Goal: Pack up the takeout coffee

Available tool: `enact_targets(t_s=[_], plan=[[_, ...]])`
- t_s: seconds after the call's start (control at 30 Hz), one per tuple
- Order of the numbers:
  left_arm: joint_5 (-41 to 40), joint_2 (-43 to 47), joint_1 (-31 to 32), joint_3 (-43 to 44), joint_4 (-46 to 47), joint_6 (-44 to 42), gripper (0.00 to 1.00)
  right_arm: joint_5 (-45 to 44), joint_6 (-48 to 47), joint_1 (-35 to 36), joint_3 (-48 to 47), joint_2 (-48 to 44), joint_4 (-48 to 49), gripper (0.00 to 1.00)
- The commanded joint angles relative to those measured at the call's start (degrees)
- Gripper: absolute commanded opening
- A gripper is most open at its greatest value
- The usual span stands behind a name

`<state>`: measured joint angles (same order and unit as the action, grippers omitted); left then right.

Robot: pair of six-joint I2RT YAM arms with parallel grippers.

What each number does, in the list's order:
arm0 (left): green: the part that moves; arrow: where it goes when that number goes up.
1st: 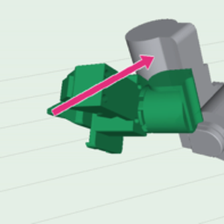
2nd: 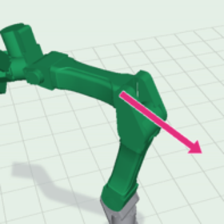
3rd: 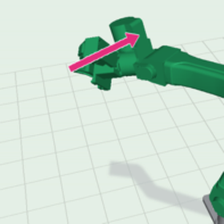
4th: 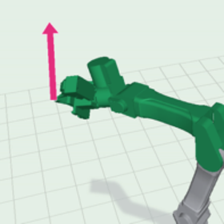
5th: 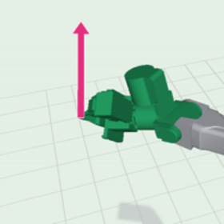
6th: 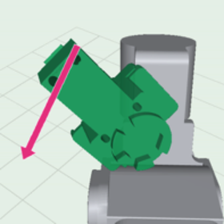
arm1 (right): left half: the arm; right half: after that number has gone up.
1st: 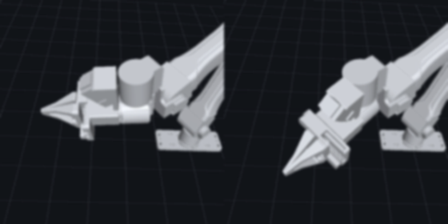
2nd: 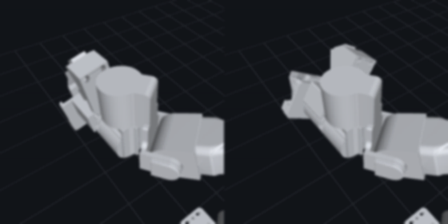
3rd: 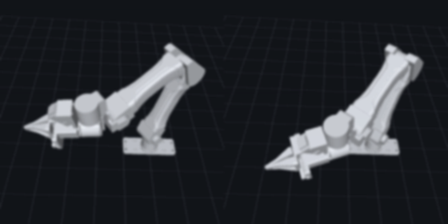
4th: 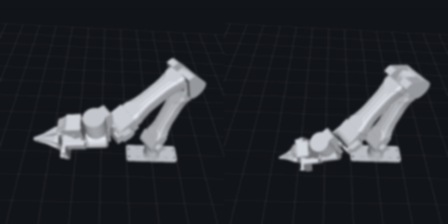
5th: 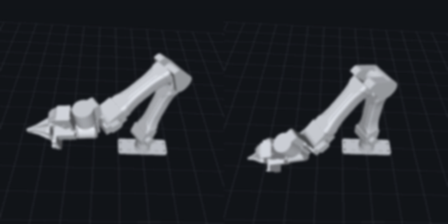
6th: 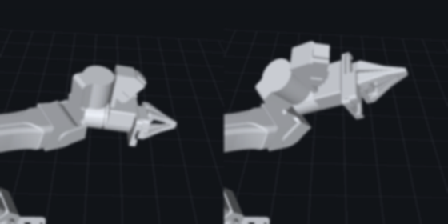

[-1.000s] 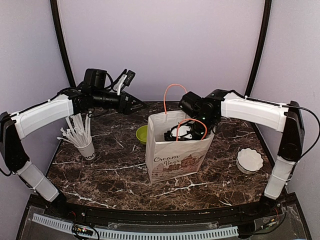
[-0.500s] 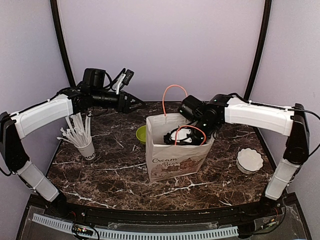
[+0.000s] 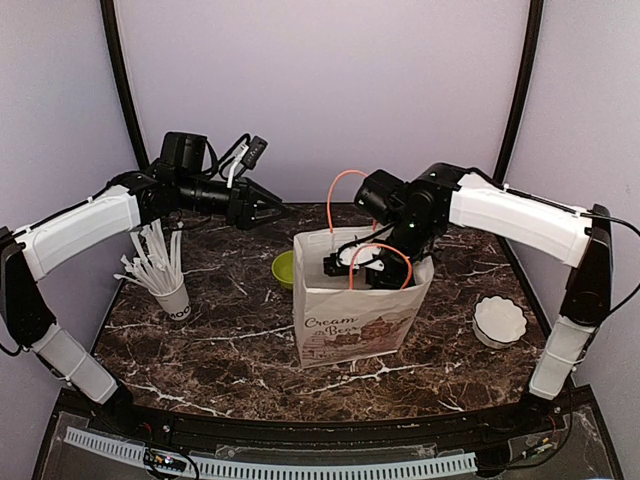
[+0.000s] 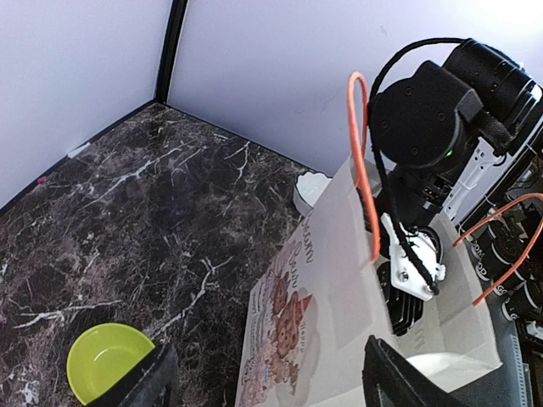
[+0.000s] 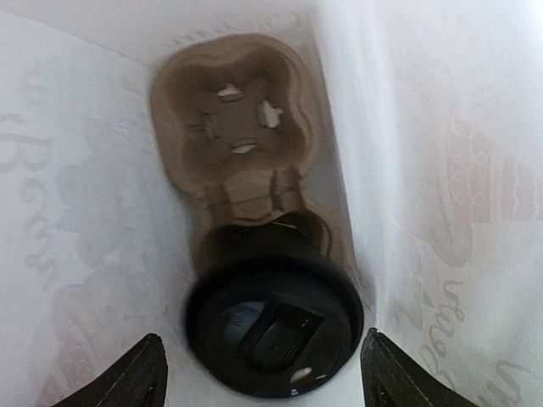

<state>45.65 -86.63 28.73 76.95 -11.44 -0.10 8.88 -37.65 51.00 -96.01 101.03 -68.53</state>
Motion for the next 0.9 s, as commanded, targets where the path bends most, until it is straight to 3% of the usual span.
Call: enact_targets(t_s=[0.0,0.17,0.4,0.63,0.87], plan=[[3.6,2.8,0.3,3.9,-2.6,-2.0,0.77,1.4,-0.7,0.1,-3.2,-2.2,-2.4,0.82],[0.2,3.6,2.2,5.5,-2.6,-0.8,0.77,1.9,-1.5,0.1,-9.4,-0.7,-5.1,0.87],[-6.9,-1.2,7.3,11.1,-1.3,1.4,0.77,3.4,-3.0,0.1,-12.7,-1.5,-6.4,0.87],[-5.7,-11.6,8.4,24.2,-4.3,3.7,0.76,1.8,-5.0,-0.1,-19.1,-3.8,-7.8,0.86],[-3.2,-18.6,10.1,29.9,-4.8,4.8,0.72,1.7,-5.4,-2.4,-19.2,-9.5,-5.4,0.85]])
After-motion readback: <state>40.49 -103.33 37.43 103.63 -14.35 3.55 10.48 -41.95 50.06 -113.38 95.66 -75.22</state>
